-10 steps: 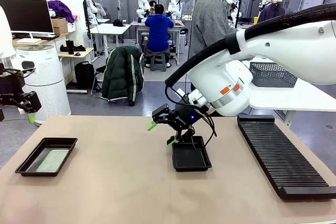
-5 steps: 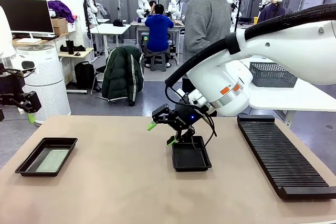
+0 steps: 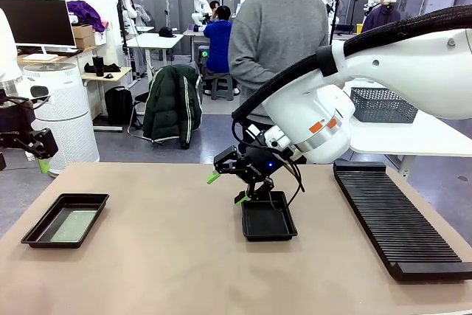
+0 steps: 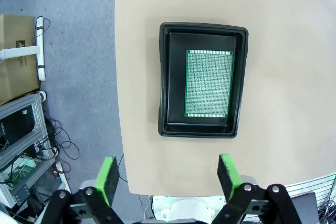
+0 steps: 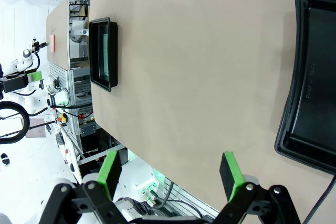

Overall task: Inspect and transfer BCBs to ESD trays.
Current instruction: Pick up the Blank PCB from the PCB Rack and place it in the right ESD tray.

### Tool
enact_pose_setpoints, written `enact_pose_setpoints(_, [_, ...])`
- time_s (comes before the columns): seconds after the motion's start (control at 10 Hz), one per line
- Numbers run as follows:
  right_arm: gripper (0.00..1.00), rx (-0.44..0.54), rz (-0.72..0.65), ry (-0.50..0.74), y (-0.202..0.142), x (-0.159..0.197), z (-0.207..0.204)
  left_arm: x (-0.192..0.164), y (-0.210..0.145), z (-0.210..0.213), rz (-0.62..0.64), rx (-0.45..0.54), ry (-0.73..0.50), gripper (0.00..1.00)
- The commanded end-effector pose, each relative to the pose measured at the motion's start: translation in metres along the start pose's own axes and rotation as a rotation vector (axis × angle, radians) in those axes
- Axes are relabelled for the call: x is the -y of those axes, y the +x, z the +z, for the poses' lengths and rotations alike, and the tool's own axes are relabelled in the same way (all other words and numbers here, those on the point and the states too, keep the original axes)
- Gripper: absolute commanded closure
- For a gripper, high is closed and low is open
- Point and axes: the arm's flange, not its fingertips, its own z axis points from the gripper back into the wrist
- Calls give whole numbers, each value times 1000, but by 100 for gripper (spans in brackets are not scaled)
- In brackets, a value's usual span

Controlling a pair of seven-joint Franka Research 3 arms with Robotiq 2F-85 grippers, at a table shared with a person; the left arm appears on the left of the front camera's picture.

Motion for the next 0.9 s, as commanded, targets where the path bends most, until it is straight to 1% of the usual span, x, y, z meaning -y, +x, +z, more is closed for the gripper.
enact_pose_setpoints(0.0, [0,5,-9,-6,-1,0,-1,0,0,0,5,0,-15,0])
enact_pose_setpoints(0.8, [0,5,-9,-6,-1,0,-1,0,0,0,5,0,-15,0])
